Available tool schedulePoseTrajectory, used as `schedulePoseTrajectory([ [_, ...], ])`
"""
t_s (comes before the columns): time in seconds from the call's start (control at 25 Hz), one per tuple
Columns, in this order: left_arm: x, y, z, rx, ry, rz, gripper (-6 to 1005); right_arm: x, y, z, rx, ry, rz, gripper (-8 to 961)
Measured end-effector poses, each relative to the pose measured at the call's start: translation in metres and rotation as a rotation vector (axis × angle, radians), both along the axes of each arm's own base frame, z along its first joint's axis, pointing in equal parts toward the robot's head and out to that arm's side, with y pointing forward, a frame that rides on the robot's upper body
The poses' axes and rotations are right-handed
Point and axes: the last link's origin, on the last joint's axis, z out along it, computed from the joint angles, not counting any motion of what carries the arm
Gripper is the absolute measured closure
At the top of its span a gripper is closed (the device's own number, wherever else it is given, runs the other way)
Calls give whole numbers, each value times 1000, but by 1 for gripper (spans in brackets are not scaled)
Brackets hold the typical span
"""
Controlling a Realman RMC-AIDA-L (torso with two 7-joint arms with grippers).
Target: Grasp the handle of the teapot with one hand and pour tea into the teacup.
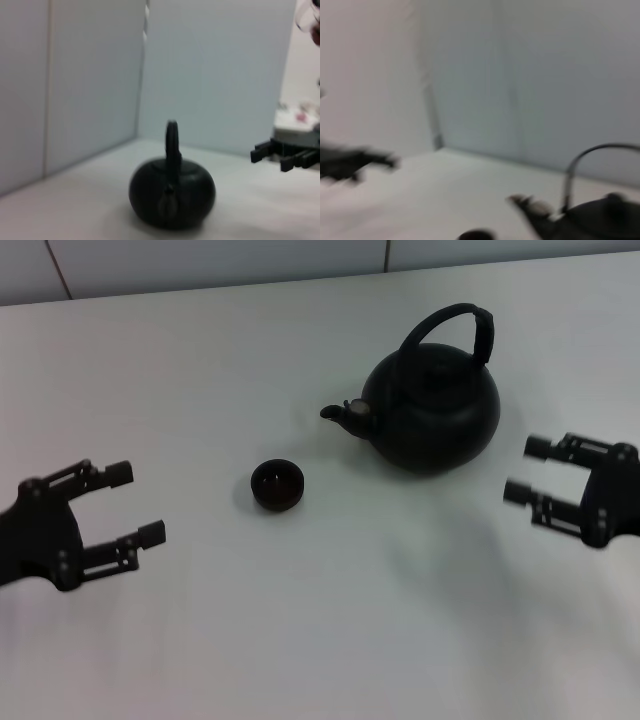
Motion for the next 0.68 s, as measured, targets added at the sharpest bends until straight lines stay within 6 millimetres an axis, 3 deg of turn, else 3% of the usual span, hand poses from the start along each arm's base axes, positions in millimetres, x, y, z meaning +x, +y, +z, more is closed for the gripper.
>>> schedulePoseTrajectory([
  [0.08,9,18,13,-77,65,-12,188,-5,2,8,-113,-83,39,329],
  [0.2,11,23,17,-103,97,-14,188,-8,6,12,-164,-134,46,329],
  [0.28,22,36,28,-187,200,-22,189,-12,16,15,-209,-190,52,329],
  [0.68,32,37,25,-241,199,-41,189,-21,32,15,-225,-231,77,329],
])
